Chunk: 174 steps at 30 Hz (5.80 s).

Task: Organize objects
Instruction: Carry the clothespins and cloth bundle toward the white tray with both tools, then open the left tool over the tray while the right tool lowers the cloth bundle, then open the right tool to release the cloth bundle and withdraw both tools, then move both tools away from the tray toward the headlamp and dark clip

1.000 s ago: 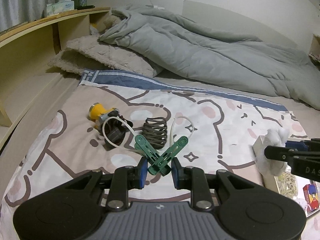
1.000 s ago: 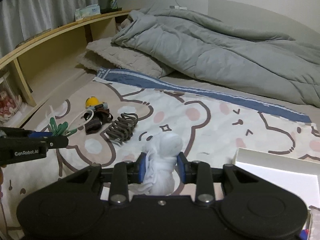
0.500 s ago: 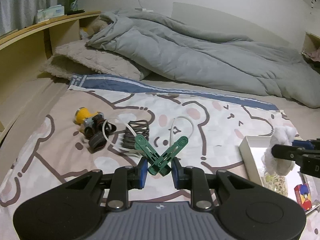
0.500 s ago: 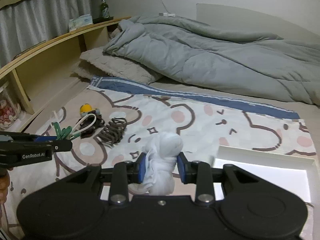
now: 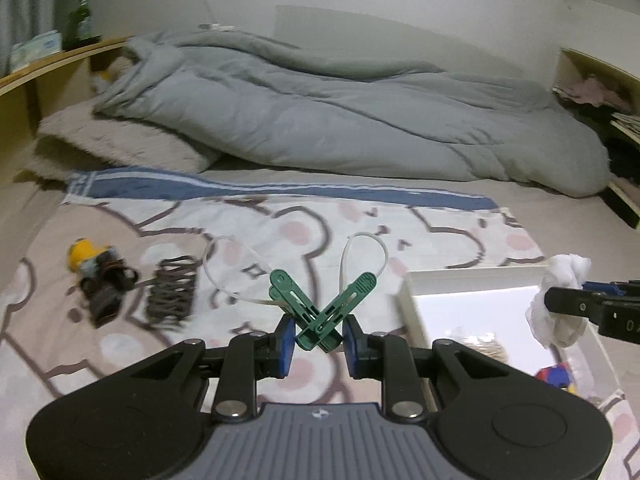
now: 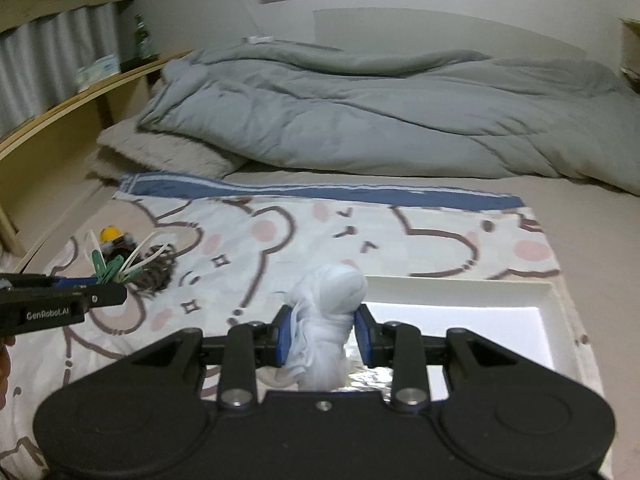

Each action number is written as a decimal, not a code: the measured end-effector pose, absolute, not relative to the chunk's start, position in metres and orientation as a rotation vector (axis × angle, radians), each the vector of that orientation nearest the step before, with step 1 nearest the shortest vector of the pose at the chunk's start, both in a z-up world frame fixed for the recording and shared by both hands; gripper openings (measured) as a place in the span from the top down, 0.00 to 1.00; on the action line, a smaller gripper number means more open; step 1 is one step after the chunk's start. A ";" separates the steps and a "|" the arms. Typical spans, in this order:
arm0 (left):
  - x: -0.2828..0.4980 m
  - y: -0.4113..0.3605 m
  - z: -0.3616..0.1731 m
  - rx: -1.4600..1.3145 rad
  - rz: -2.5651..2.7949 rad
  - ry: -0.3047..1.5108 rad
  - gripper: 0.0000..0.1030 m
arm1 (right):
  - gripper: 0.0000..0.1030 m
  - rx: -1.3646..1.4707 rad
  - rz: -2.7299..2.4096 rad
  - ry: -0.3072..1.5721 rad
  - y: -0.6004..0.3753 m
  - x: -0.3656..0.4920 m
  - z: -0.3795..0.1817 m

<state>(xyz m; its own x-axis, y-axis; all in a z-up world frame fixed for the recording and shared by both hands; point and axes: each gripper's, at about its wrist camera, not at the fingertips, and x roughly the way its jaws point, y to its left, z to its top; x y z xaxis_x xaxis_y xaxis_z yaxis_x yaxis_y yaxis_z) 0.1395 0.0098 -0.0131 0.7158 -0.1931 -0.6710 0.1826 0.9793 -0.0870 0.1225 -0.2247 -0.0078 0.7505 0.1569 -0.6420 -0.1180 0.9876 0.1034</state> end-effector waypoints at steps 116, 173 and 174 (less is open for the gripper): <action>0.163 -0.162 -0.071 0.014 -0.589 0.873 0.37 | 0.66 0.147 0.075 1.008 -0.351 0.108 -0.077; 0.123 -0.125 -0.066 0.056 -0.407 0.913 0.00 | 0.00 0.081 -0.093 0.879 -0.361 0.061 -0.051; 0.124 -0.125 -0.067 0.057 -0.407 0.913 0.00 | 0.00 0.080 -0.092 0.879 -0.361 0.061 -0.051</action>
